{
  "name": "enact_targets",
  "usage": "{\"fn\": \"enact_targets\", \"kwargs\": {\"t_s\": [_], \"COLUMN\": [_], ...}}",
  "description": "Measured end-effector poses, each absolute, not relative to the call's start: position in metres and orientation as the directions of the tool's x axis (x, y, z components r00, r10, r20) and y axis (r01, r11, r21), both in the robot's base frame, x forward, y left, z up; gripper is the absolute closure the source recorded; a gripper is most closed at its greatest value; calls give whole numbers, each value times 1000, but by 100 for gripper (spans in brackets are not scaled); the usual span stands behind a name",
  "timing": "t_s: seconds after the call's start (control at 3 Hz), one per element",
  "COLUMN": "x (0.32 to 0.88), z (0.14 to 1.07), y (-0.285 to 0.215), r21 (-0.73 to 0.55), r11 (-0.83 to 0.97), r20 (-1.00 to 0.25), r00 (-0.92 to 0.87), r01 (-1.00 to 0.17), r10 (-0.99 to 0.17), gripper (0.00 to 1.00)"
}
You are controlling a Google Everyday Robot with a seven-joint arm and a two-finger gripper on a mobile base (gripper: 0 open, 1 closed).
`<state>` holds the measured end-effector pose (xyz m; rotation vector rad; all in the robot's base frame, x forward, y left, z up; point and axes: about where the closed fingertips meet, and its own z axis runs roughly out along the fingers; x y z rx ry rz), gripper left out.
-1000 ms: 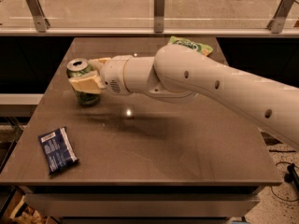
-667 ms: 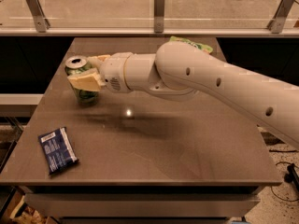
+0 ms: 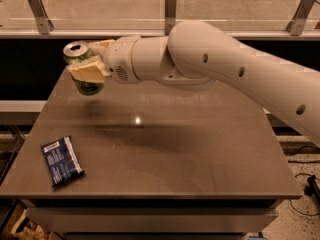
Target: Pick green can
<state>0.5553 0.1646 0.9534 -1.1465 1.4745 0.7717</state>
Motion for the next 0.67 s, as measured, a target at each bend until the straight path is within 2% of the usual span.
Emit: {"fn": "enact_targets", "kwargs": {"t_s": [0.67], "x": [551], "z": [995], "y": [165], "r21": [-192], "r11": [319], "r20": [-956], "r00": [103], "r01": [-928], "r10": [-276], "gripper": [100]}}
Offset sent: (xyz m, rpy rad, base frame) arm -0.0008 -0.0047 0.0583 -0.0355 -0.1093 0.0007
